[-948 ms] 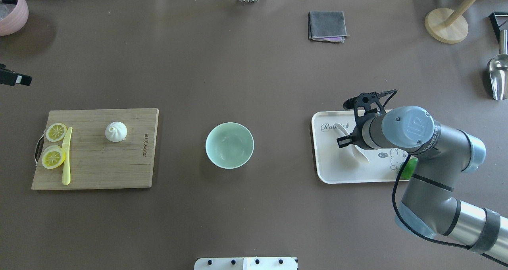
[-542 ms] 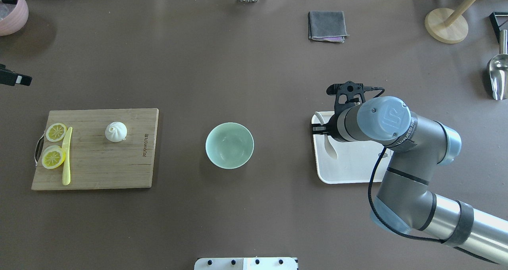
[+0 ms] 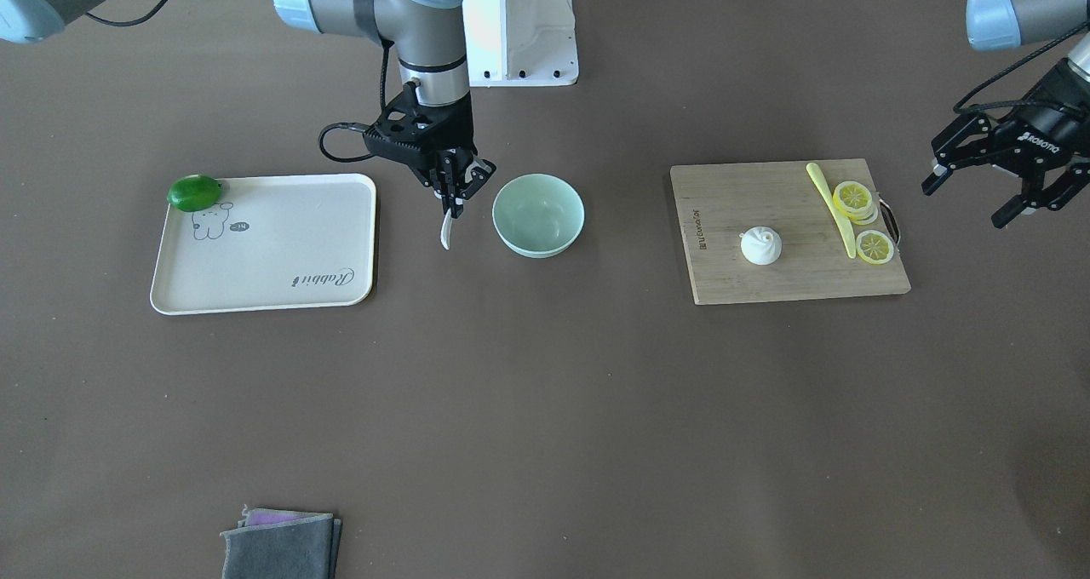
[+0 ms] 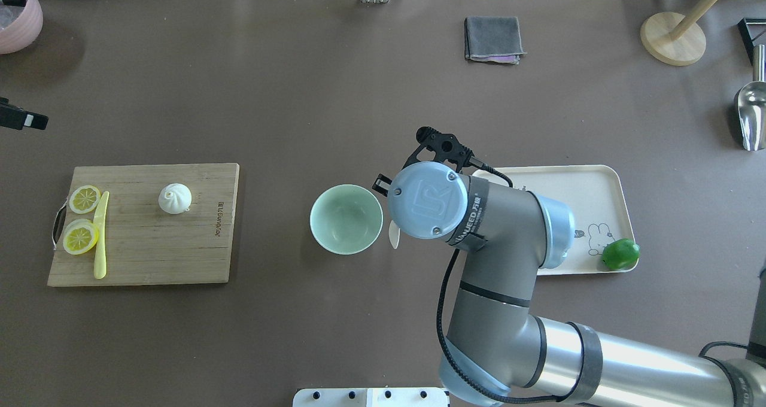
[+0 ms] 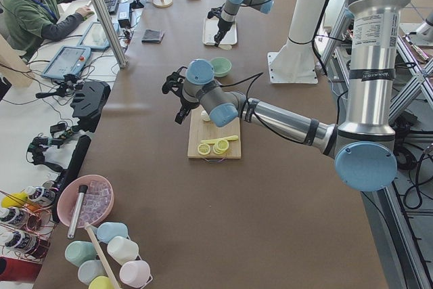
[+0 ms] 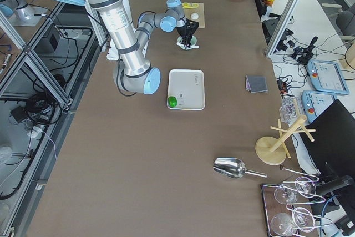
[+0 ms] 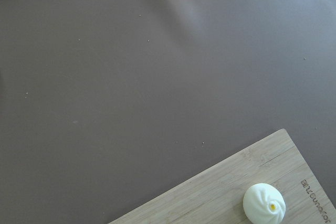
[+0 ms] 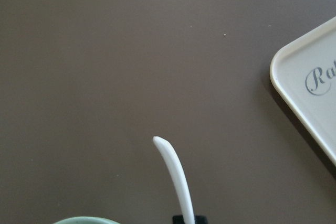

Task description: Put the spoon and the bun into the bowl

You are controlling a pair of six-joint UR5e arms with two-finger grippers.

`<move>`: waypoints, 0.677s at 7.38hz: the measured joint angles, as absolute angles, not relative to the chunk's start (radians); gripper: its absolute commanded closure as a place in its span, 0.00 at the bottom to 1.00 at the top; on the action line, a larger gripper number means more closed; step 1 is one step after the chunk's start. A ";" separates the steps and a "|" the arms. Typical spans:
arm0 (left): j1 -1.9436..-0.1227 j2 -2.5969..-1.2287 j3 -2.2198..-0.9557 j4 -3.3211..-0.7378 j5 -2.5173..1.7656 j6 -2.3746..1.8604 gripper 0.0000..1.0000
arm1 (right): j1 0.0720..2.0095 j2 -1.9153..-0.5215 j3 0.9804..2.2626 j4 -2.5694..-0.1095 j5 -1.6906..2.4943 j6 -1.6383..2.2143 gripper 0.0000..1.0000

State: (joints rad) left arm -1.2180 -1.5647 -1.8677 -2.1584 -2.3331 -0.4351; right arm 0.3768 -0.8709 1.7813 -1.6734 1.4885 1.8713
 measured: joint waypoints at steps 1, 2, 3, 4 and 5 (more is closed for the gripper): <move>-1.218 -1.564 -1.867 -2.158 -2.333 -0.435 0.03 | 0.344 -0.814 1.743 -1.716 1.427 1.989 1.00; -1.218 -1.564 -1.867 -2.158 -2.333 -0.436 0.03 | 0.319 -0.767 1.687 -1.731 1.372 2.077 1.00; -1.218 -1.563 -1.866 -2.158 -2.333 -0.436 0.03 | 0.298 -0.732 1.636 -1.736 1.326 2.133 1.00; -1.217 -1.563 -1.866 -2.158 -2.333 -0.436 0.03 | 0.282 -0.715 1.606 -1.737 1.293 2.161 0.66; -1.217 -1.563 -1.866 -2.158 -2.333 -0.436 0.03 | 0.270 -0.708 1.592 -1.737 1.272 2.170 0.01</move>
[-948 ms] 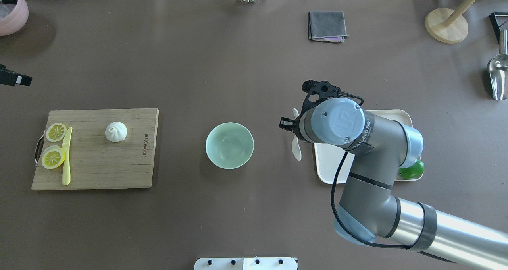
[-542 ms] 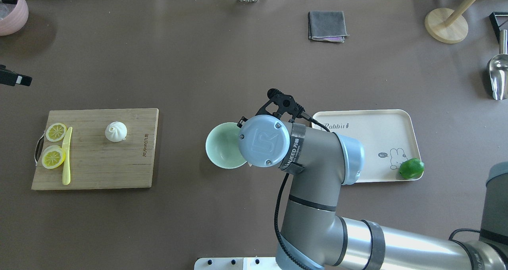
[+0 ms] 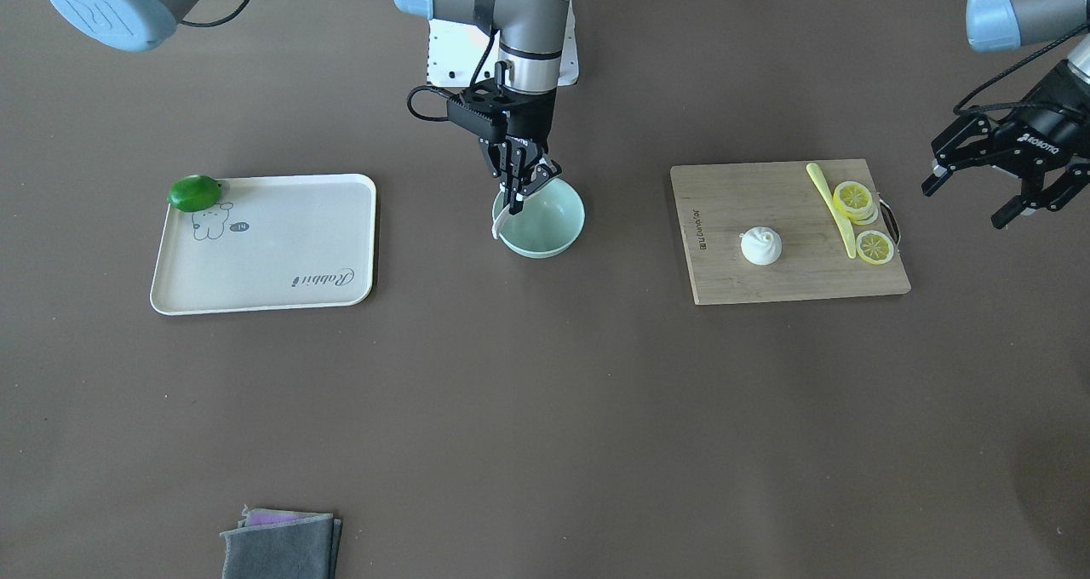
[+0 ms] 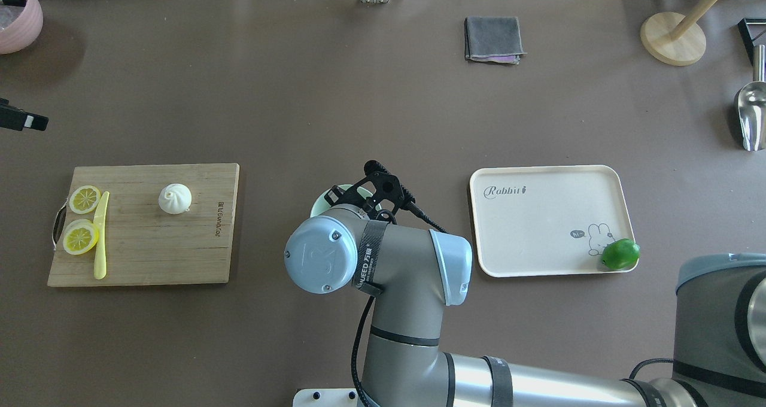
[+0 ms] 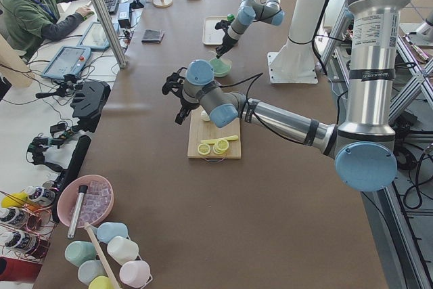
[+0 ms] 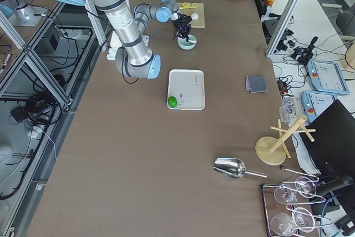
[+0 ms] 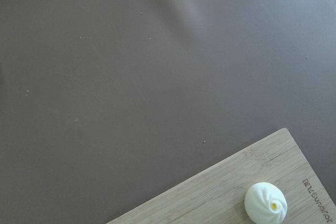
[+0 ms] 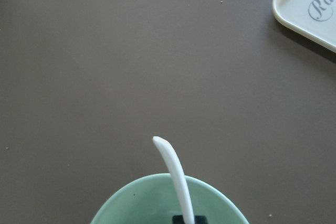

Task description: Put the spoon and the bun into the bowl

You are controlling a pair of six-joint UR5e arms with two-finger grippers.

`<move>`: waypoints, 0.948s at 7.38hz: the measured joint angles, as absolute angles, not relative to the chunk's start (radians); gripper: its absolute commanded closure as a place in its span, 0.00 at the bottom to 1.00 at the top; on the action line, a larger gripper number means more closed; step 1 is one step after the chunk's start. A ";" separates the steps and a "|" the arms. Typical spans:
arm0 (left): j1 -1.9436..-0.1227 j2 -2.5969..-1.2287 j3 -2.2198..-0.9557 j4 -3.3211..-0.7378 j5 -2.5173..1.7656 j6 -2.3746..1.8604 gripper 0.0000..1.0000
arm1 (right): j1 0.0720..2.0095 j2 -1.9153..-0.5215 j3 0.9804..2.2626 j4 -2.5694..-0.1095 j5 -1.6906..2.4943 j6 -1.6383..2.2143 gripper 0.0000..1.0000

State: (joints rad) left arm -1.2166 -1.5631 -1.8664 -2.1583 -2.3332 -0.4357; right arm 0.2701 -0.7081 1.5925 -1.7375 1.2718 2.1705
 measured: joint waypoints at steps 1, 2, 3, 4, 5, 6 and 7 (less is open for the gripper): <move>-1.216 -1.563 -1.867 -2.158 -2.333 -0.436 0.03 | 0.265 -0.705 1.589 -1.738 1.255 2.171 0.00; -1.215 -1.563 -1.867 -2.157 -2.333 -0.436 0.03 | 0.268 -0.705 1.593 -1.740 1.237 2.157 0.00; -1.212 -1.563 -1.868 -2.157 -2.333 -0.440 0.03 | 0.285 -0.707 1.612 -1.741 1.232 2.116 0.00; -1.195 -1.568 -1.871 -2.158 -2.331 -0.468 0.02 | 0.321 -0.723 1.656 -1.742 1.259 2.041 0.00; -1.149 -1.583 -1.878 -2.158 -2.303 -0.533 0.03 | 0.379 -0.762 1.719 -1.742 1.329 1.932 0.00; -1.069 -1.604 -1.887 -2.158 -2.232 -0.616 0.03 | 0.455 -0.823 1.791 -1.740 1.429 1.788 0.00; -0.976 -1.622 -1.892 -2.157 -2.148 -0.696 0.03 | 0.542 -0.893 1.860 -1.736 1.548 1.616 0.00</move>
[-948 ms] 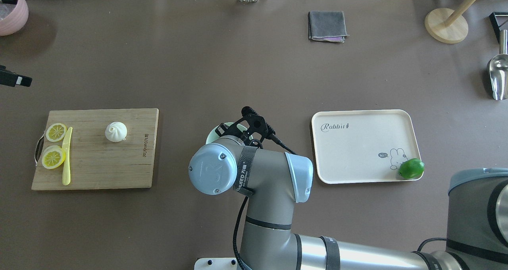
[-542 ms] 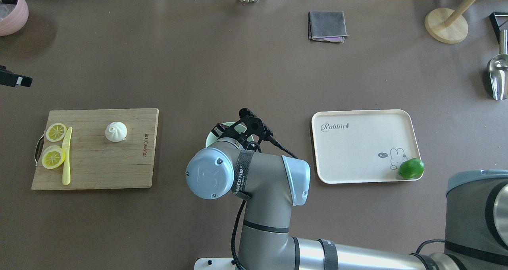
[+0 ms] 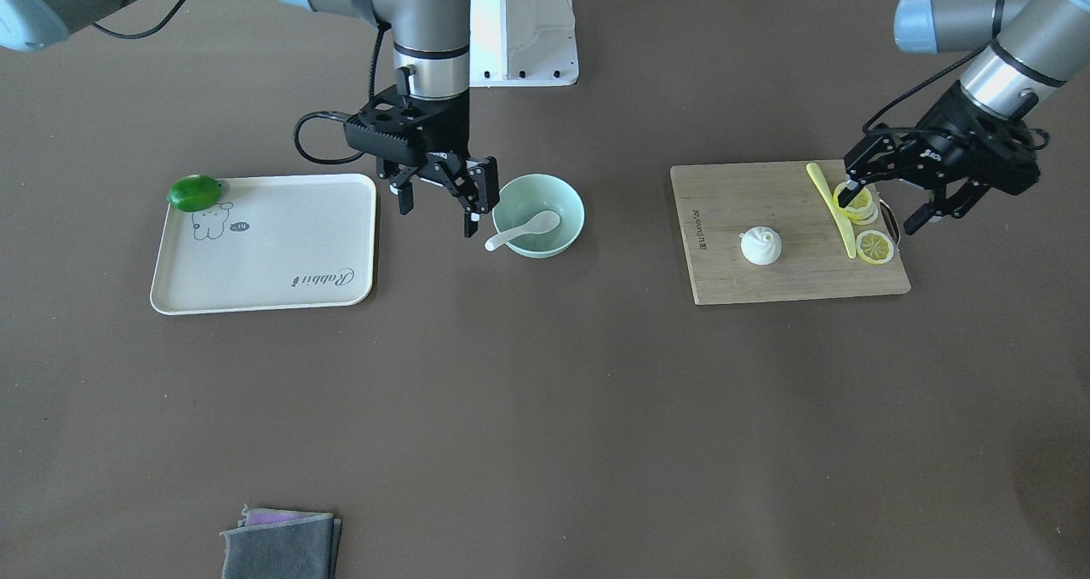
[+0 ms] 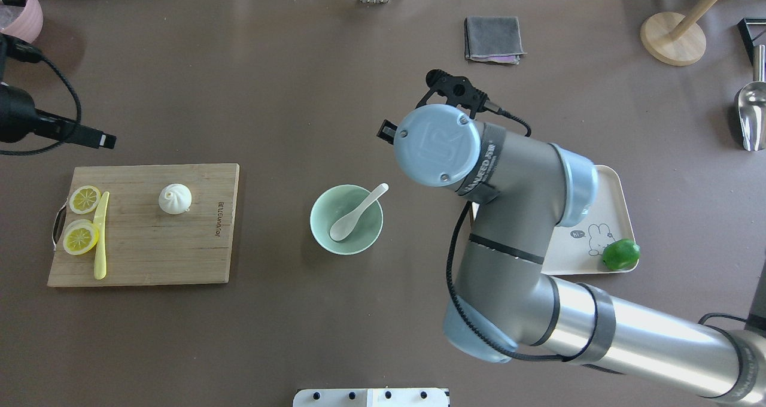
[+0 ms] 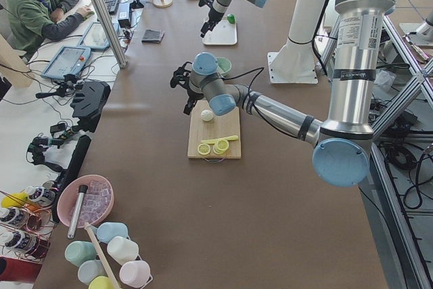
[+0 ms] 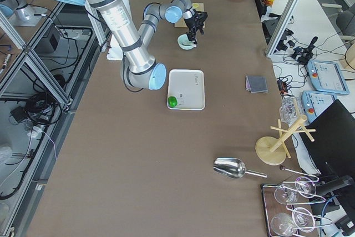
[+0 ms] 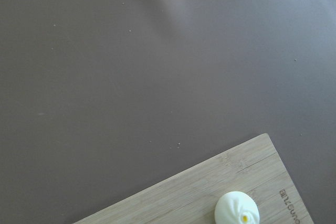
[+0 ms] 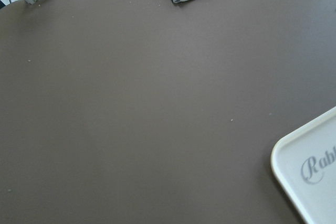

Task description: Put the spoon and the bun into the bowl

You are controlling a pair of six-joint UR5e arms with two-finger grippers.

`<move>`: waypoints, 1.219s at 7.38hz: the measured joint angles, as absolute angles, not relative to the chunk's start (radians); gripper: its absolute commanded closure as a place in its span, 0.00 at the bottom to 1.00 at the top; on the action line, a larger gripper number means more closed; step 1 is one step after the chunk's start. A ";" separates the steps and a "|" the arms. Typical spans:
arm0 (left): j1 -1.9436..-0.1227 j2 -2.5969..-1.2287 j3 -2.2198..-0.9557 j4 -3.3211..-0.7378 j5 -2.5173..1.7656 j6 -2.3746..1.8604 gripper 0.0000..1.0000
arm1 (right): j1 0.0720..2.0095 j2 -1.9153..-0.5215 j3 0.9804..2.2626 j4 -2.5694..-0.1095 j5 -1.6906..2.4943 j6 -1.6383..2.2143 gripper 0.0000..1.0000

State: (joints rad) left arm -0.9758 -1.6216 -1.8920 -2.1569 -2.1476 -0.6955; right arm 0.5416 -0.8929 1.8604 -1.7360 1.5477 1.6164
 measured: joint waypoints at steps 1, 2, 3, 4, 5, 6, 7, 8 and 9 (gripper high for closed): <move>-0.894 -1.632 -1.891 -2.156 -2.073 -0.752 0.03 | 0.631 -0.954 1.910 -1.732 1.670 1.444 0.00; -0.827 -1.637 -1.876 -2.155 -2.004 -0.781 0.03 | 0.732 -1.005 1.938 -1.730 1.803 1.265 0.00; -0.783 -1.641 -1.852 -2.155 -1.961 -0.791 0.12 | 0.829 -1.048 1.949 -1.729 1.929 1.093 0.00; -0.750 -1.650 -1.825 -2.157 -1.931 -0.793 0.28 | 0.922 -1.095 1.953 -1.729 2.044 0.914 0.00; -0.728 -1.660 -1.806 -2.158 -1.909 -0.793 0.56 | 0.994 -1.136 1.954 -1.729 2.123 0.780 0.00; -0.713 -1.666 -1.792 -2.158 -1.895 -0.794 0.96 | 1.049 -1.173 1.954 -1.729 2.171 0.681 0.00; -0.706 -1.669 -1.783 -2.158 -1.889 -0.793 1.00 | 1.090 -1.200 1.953 -1.730 2.193 0.607 0.00; -0.704 -1.670 -1.780 -2.158 -1.884 -0.793 1.00 | 1.130 -1.224 1.951 -1.731 2.216 0.530 0.00; -0.703 -1.672 -1.787 -2.158 -1.869 -0.794 1.00 | 1.174 -1.252 1.949 -1.731 2.253 0.450 0.00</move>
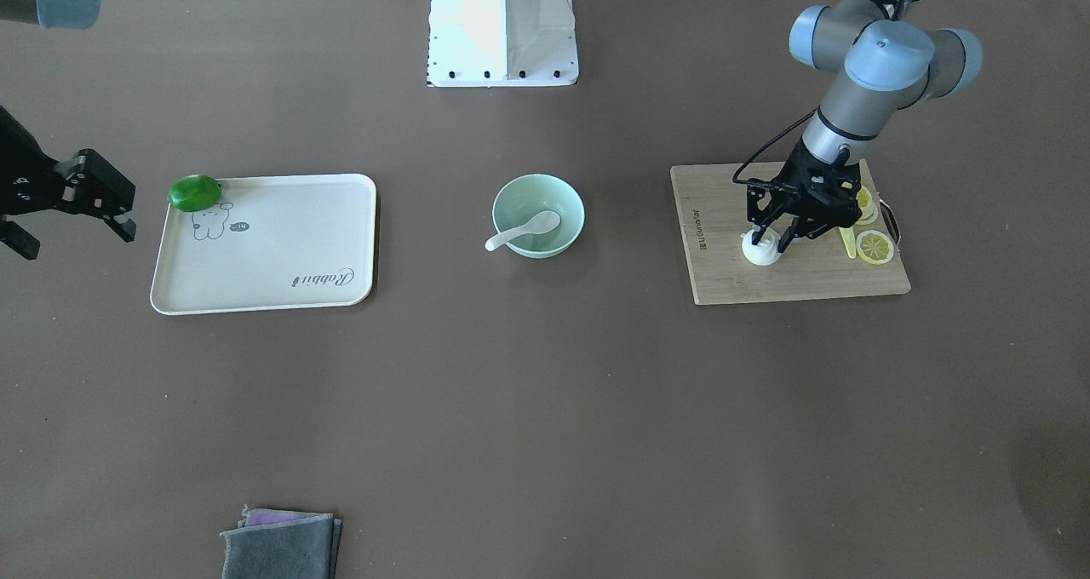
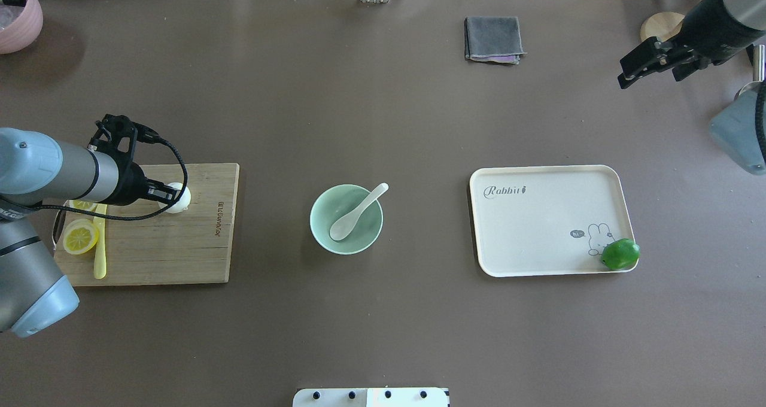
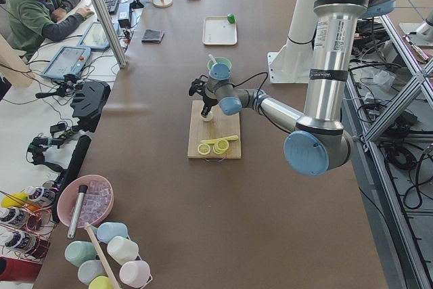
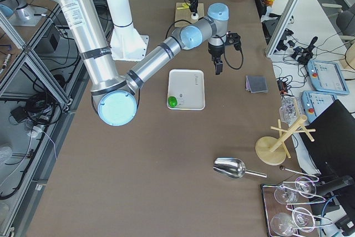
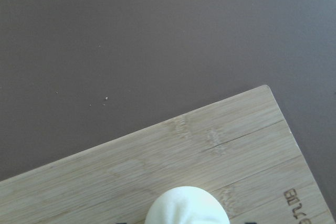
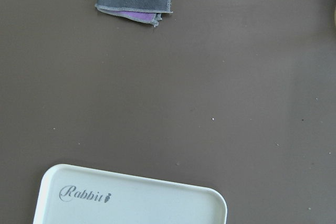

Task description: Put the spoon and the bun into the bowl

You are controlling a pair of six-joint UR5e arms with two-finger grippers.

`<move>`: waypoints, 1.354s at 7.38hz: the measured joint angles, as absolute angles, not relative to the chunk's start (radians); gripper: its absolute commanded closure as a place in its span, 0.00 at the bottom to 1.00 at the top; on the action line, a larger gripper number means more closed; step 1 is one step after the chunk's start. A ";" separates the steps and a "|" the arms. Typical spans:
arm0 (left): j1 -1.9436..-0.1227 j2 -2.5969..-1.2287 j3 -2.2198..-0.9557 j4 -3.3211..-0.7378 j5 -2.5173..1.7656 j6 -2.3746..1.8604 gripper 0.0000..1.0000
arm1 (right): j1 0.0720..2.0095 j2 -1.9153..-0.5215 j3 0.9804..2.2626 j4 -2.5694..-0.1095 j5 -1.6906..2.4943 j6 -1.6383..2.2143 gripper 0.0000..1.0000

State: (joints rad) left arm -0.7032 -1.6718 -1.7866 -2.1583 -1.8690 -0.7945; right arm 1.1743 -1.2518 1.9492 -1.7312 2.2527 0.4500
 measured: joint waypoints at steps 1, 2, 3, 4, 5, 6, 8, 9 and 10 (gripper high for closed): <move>-0.703 -1.679 -1.805 -2.157 -1.851 -0.802 1.00 | 1.223 -1.283 1.947 -1.732 2.285 0.368 0.00; -0.703 -1.699 -1.828 -2.152 -1.845 -0.829 1.00 | 1.273 -1.318 1.944 -1.736 2.306 0.278 0.00; -0.700 -1.746 -1.841 -2.146 -1.843 -0.895 1.00 | 1.324 -1.359 1.937 -1.738 2.322 0.175 0.00; -0.682 -1.810 -1.845 -2.139 -1.841 -0.985 1.00 | 1.375 -1.406 1.925 -1.738 2.333 0.066 0.00; -0.648 -1.870 -1.845 -2.133 -1.835 -1.066 1.00 | 1.423 -1.452 1.912 -1.738 2.339 -0.037 0.00; -0.608 -1.917 -1.843 -2.130 -1.816 -1.126 1.00 | 1.465 -1.495 1.904 -1.738 2.341 -0.119 0.00; -0.546 -1.978 -1.825 -2.128 -1.764 -1.183 1.00 | 1.503 -1.551 1.899 -1.734 2.339 -0.184 0.00; -0.525 -1.999 -1.818 -2.128 -1.755 -1.199 1.00 | 1.507 -1.560 1.898 -1.733 2.338 -0.189 0.00; -0.503 -2.019 -1.815 -2.128 -1.751 -1.225 0.46 | 1.509 -1.564 1.898 -1.733 2.336 -0.187 0.00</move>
